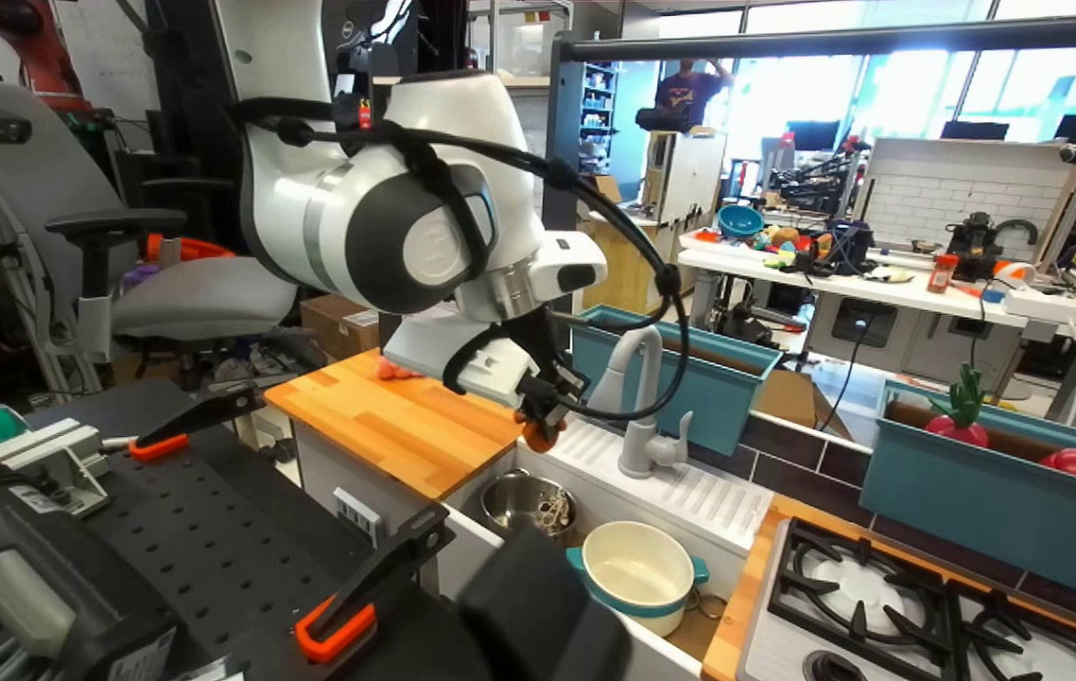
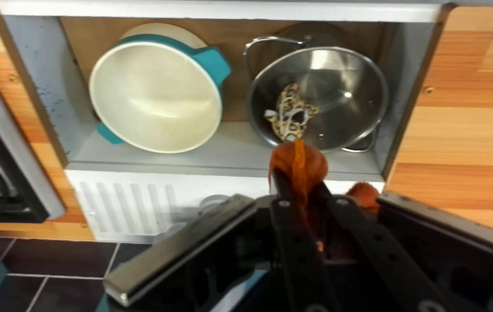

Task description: Pick up the animal plush toy on the counter and put it in the pot

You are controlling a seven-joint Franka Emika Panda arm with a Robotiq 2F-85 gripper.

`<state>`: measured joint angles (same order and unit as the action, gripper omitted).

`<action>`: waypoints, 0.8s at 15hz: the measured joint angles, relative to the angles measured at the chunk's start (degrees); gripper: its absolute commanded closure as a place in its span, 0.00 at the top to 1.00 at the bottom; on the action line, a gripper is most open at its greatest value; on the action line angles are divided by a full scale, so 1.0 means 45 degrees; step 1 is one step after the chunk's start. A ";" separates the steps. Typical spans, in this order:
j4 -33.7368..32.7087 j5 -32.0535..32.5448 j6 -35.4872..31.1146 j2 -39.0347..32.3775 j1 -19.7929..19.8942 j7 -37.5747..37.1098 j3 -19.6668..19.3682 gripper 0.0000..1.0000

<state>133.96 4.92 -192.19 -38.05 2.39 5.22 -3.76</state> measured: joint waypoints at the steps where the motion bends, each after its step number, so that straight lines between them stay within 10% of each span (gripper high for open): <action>1: -0.0009 -0.0029 0.0029 0.0076 0.0099 -0.0001 -0.0226 0.03; 12: -0.1125 -0.0552 0.1811 -0.0895 0.0512 -0.0533 -0.1594 0.03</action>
<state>128.90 2.44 -184.04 -42.08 4.69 2.82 -10.93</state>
